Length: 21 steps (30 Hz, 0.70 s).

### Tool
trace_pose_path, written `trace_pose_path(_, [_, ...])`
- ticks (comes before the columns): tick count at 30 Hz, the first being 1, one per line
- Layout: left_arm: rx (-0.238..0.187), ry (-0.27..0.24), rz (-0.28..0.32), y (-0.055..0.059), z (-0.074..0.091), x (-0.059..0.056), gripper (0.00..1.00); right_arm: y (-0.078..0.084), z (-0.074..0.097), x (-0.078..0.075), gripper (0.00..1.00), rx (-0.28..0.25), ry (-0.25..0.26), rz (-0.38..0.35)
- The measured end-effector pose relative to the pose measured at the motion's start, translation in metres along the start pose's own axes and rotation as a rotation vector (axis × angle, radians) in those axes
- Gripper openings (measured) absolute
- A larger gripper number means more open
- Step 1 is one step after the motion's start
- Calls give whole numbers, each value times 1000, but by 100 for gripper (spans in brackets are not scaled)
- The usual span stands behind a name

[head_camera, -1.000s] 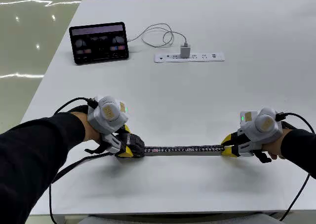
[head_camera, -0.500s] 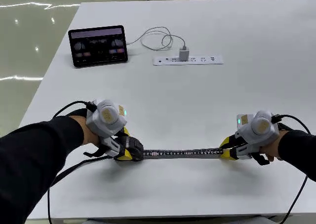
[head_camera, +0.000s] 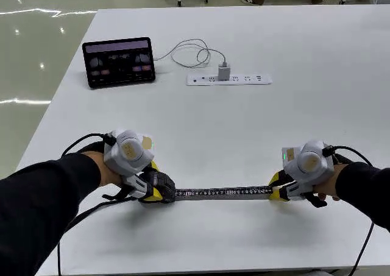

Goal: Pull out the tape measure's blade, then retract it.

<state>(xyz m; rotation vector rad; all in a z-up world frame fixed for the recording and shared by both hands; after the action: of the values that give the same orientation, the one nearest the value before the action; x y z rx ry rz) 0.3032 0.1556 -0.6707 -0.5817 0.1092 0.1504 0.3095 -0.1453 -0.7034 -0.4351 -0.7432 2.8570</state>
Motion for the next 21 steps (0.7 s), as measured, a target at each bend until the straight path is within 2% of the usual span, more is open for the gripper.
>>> trace_pose_path(2, [-28, -13, 26, 0, 1, 1, 34, -2, 1, 1, 14, -15, 11, -10])
trace_pose_path(4, [-44, -26, 62, 2, 3, 1, 35, -8, 3, 1, 17, -55, 30, -46])
trace_pose_path(5, [-67, -42, 87, 3, 5, 2, 38, -11, 5, 1, 19, -64, 41, -59])
trace_pose_path(8, [-104, -62, 216, 9, 8, 3, 58, -18, 8, -1, 26, -81, 77, -81])
trace_pose_path(11, [-142, -85, 265, 12, 13, 3, 72, -22, 13, -1, 33, -101, 93, -145])
trace_pose_path(13, [-171, -126, 295, 14, 18, 2, 81, -21, 16, 0, 35, -109, 102, -165])
trace_pose_path(15, [-219, -135, 334, 15, 22, -1, 90, -19, 20, 2, 39, -120, 109, -190])
trace_pose_path(17, [-258, -157, 372, 17, 26, -5, 99, -20, 24, 8, 49, -150, 103, -249])
trace_pose_path(18, [-263, -162, 370, 18, 27, -6, 100, -19, 24, 8, 53, -150, 104, -248])
trace_pose_path(21, [-329, -203, 424, 26, 35, -13, 100, -11, 32, 12, 62, -158, 137, -264])
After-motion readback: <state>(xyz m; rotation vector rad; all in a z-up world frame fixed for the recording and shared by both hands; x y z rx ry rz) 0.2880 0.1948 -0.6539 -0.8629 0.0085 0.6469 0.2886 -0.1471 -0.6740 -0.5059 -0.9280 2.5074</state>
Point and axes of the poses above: the centre of the closed fingertips' face, and the gripper's own axes: z roughly backward along the fingers, x roughly to its left, y roughly out of its underside, the point moved 6 cm from there along z, roughly backward along the fingers, and after that the axes turned 12 degrees about y, right-handed, at the moved point
